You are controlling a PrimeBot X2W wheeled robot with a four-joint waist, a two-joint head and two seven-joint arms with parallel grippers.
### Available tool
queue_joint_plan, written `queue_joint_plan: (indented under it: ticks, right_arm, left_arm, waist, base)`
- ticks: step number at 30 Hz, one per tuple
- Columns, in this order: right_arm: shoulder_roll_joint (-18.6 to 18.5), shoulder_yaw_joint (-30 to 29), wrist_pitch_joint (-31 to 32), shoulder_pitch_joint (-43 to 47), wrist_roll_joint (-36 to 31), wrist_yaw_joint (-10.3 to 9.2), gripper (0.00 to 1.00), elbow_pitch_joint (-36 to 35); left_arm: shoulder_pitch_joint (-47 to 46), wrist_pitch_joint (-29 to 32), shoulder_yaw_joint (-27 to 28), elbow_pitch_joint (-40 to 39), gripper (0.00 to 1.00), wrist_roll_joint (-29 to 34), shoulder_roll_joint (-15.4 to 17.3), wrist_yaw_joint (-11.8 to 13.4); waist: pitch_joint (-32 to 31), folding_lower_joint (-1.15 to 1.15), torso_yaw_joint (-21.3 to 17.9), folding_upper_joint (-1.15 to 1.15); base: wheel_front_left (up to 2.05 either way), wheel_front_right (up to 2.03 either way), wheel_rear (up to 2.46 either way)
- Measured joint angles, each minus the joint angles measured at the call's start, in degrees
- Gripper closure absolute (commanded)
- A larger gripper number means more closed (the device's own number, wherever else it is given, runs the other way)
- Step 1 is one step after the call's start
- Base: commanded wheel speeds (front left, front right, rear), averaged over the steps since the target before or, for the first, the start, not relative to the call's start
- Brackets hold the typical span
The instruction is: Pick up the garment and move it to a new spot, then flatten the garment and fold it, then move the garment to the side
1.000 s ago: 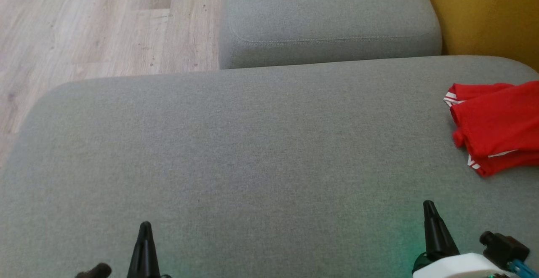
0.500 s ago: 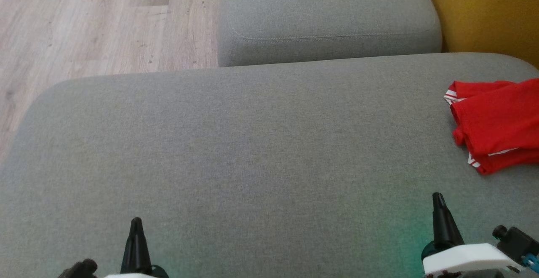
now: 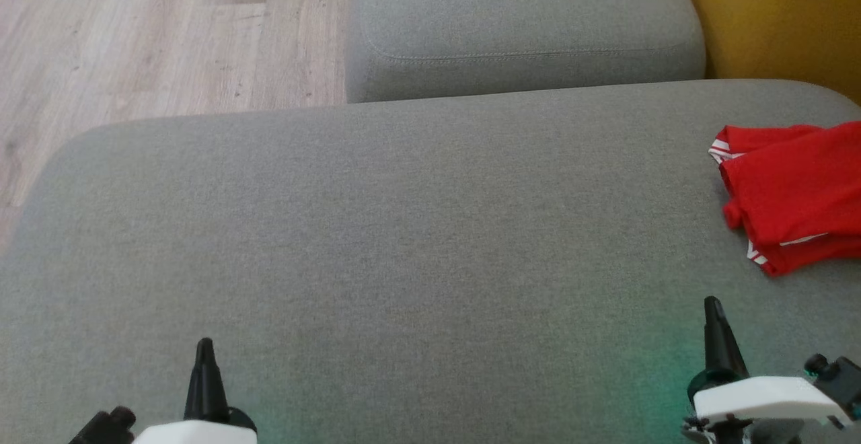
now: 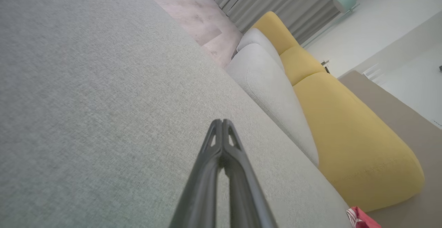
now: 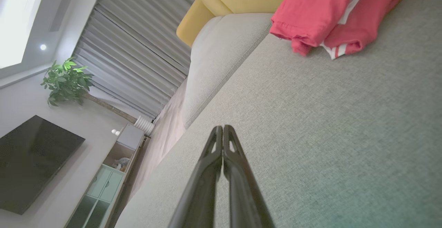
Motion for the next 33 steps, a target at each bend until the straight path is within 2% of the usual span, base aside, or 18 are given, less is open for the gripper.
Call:
queue_joint_plan:
  ticks: [33]
  right_arm:
    - [0.0, -3.7, 5.5, -3.8, 22.5, -0.01, 1.00, 0.0]
  left_arm:
    - [-5.0, 5.3, 3.8, 1.9, 1.00, -22.4, 0.0, -2.5]
  waist:
    - [1.3, -0.01, -0.4, 0.00]
  base:
    - [0.00, 0.00, 0.00]
